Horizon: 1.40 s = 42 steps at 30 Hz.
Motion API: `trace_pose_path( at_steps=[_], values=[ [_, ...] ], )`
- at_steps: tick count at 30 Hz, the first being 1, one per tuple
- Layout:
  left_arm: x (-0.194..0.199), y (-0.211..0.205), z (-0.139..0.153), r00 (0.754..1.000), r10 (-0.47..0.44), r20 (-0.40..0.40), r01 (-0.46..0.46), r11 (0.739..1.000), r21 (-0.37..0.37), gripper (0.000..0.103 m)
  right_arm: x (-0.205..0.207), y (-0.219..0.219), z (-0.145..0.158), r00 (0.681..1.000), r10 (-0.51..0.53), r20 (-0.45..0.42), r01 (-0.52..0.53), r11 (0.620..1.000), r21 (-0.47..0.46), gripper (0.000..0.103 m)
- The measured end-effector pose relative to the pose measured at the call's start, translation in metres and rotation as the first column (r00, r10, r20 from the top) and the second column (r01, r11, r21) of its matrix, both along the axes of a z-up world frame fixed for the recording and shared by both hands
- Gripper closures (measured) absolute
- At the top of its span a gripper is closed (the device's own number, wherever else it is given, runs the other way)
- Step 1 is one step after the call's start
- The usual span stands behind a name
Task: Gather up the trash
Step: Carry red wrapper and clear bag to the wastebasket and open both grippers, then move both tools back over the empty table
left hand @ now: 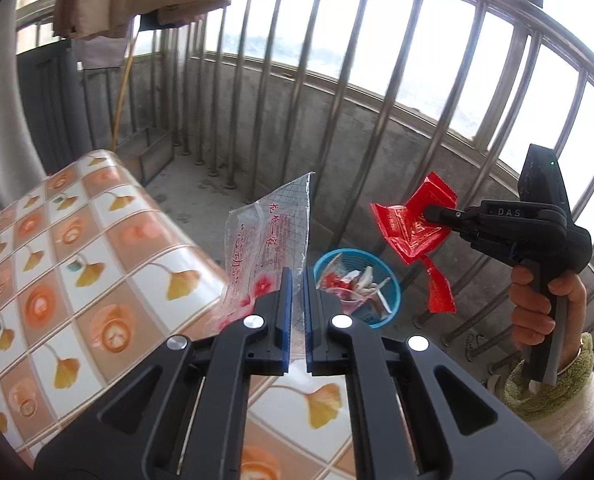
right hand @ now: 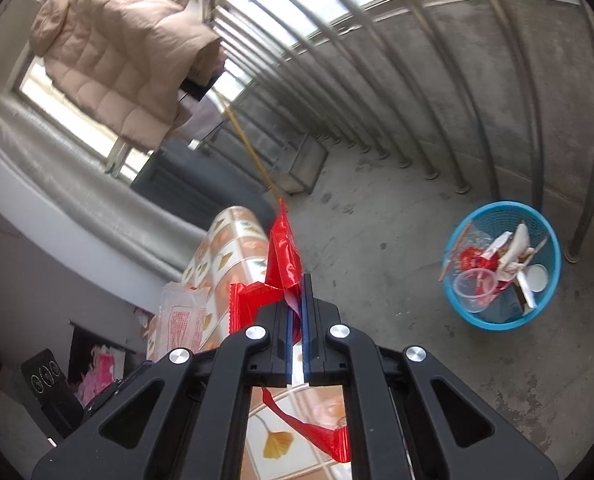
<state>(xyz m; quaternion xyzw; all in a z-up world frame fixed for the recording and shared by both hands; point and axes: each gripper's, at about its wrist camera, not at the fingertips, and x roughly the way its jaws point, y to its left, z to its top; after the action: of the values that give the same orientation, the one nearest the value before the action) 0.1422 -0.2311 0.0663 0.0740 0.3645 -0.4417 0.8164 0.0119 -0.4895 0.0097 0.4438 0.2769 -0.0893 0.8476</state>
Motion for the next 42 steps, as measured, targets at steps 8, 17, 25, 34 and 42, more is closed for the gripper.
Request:
trace_pose_path(
  at_steps=[8,17,25,34,42],
  values=[
    [0.0,-0.117,-0.043,0.968,-0.196,-0.156,0.205,0.978,0.038,0.099,-0.044,-0.076,-0.058,0.975,-0.203,-0.092,0.21,0.976,0.062,0.099],
    [0.003,-0.238,-0.121,0.899,-0.329,-0.29,0.391,0.9,0.193,0.098,-0.022,-0.145,-0.142,0.934,-0.303,-0.189,0.335,0.927,0.168,0.099],
    [0.026,-0.307,-0.186,0.847,-0.326,-0.42,0.448,0.863,0.234,0.095,0.011,-0.188,-0.209,0.899,-0.353,-0.26,0.411,0.886,0.217,0.099],
    [0.044,-0.317,-0.212,0.827,-0.247,-0.505,0.398,0.892,0.216,0.06,0.01,-0.2,-0.281,0.847,-0.34,-0.409,0.467,0.843,0.266,0.062],
    [0.05,-0.286,-0.166,0.873,-0.261,-0.413,0.34,0.931,0.131,0.049,-0.011,-0.19,-0.246,0.864,-0.377,-0.335,0.447,0.88,0.162,0.048]
  ],
)
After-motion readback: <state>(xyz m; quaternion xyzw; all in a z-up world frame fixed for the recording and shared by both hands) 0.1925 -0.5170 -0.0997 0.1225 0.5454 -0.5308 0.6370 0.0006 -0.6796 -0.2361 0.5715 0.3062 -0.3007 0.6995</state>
